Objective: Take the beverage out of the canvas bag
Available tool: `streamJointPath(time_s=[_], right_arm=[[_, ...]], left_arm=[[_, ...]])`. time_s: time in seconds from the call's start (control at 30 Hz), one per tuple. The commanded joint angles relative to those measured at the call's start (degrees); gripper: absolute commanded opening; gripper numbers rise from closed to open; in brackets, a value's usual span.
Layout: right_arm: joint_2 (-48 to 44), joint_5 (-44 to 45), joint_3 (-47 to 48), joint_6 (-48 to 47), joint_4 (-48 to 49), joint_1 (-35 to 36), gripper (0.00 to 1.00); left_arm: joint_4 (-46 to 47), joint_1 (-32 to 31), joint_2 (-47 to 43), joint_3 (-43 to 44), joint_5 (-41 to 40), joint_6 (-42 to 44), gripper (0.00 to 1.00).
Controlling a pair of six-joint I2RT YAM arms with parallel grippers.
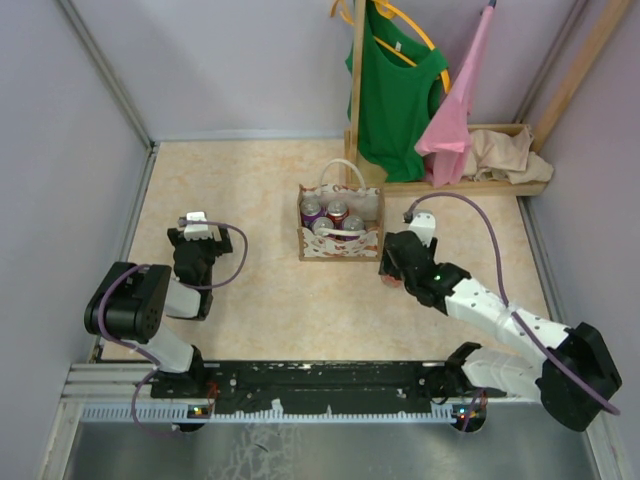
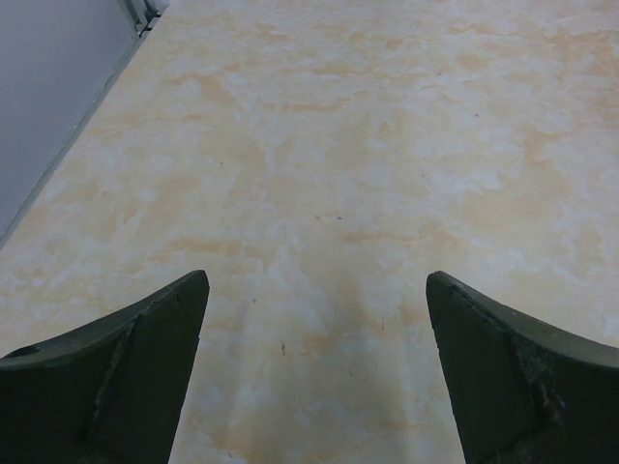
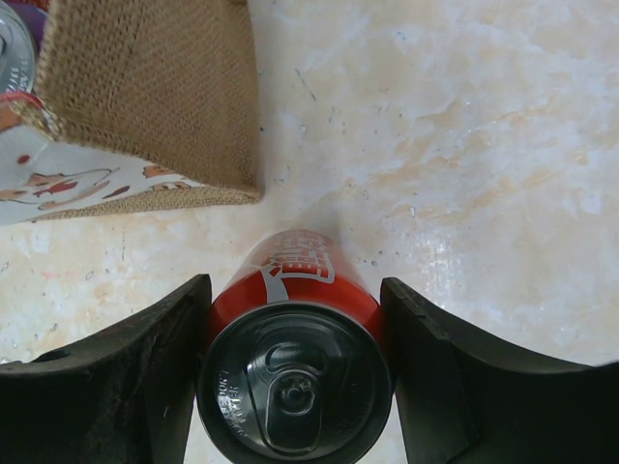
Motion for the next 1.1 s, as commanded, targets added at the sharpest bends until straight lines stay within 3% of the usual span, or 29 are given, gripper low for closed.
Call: streamJointPath(time_s=[0.0,0.53,0.63,0.67,0.73,0.8,0.87,1.07], right_arm=[[-0.04,-0.41,-1.24,-0.61,11.50,0.52,0.00],[8.47,-0.59,4.73,0.44,6.50,3.88,0.00],[10.13,0.88,6.38,1.02,4.18,5.13,0.17],[10.65,1.55,7.00,1.17,3.18,5.59,0.30],[11.53,3.13,8.24,1.57,0.72,6.63,0.70],[12.15,4.85,9.28,1.91,-1.12,7.37,0.90],[12.42,5.91,9.90,1.97,-2.05,7.81,0.98],[10.43,8.96,13.17,2.22,-6.23,8.77,0.99]], left_arm=[[2.49,0.00,0.41,-0.36,-0.42,-0.57,1.00],[2.49,0.04,0.43,-0.36,-0.42,-0.55,1.00],[2.49,0.03,0.43,-0.36,-0.42,-0.54,1.00],[2.49,0.04,0.42,-0.36,-0.42,-0.55,1.00],[2.49,0.04,0.43,-0.36,-0.42,-0.59,1.00],[2.49,0.03,0.43,-0.36,-0.42,-0.54,1.00],[2.49,0.04,0.43,-0.36,-0.35,-0.59,1.00],[2.49,-0.02,0.43,-0.36,-0.42,-0.54,1.00]])
